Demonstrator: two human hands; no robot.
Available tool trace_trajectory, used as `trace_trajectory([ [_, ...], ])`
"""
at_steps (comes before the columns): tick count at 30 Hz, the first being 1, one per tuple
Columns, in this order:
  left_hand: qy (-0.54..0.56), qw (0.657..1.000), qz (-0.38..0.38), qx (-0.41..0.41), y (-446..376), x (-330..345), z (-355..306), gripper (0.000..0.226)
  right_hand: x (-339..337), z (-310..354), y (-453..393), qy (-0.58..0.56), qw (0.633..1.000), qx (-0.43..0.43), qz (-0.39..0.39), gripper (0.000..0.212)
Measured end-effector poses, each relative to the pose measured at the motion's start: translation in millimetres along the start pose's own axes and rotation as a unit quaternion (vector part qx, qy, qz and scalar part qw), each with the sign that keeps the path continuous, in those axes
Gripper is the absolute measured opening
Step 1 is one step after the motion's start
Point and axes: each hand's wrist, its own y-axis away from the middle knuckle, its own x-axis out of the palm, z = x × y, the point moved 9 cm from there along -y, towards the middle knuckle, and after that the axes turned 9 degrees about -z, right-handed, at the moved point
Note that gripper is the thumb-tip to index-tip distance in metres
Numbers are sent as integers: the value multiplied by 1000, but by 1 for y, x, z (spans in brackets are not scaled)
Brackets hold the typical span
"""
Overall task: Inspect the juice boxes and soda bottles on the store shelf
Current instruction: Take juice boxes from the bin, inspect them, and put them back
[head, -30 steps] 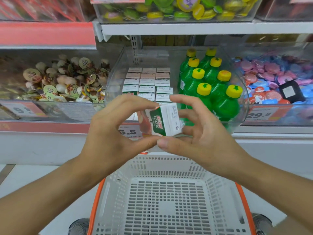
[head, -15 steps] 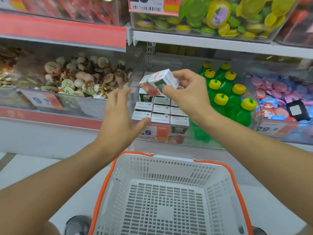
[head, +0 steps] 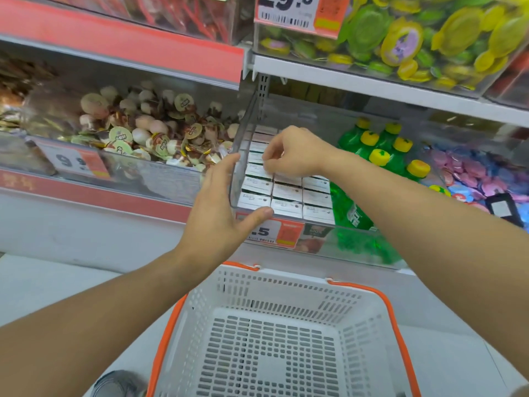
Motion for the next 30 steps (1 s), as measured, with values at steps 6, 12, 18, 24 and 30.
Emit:
trace_trajectory([
  [6, 2, 1000, 3, 1, -1, 0, 1, 93, 5, -11, -31, 16, 999, -33, 5, 27],
  [12, 18, 1000, 10, -3, -2, 1, 2, 89, 12, -3, -43, 53, 992, -83, 78, 36],
  [18, 16, 1000, 7, -9, -2, 1, 2, 90, 16, -3, -49, 60, 990, -80, 94, 32],
  [24, 16, 1000, 11, -11, -2, 1, 0, 90, 24, 1, -49, 127, 984, -89, 91, 35],
  [30, 18, 1000, 22, -12, -3, 1, -2, 90, 5, 7, -25, 116, 989, -73, 55, 38],
])
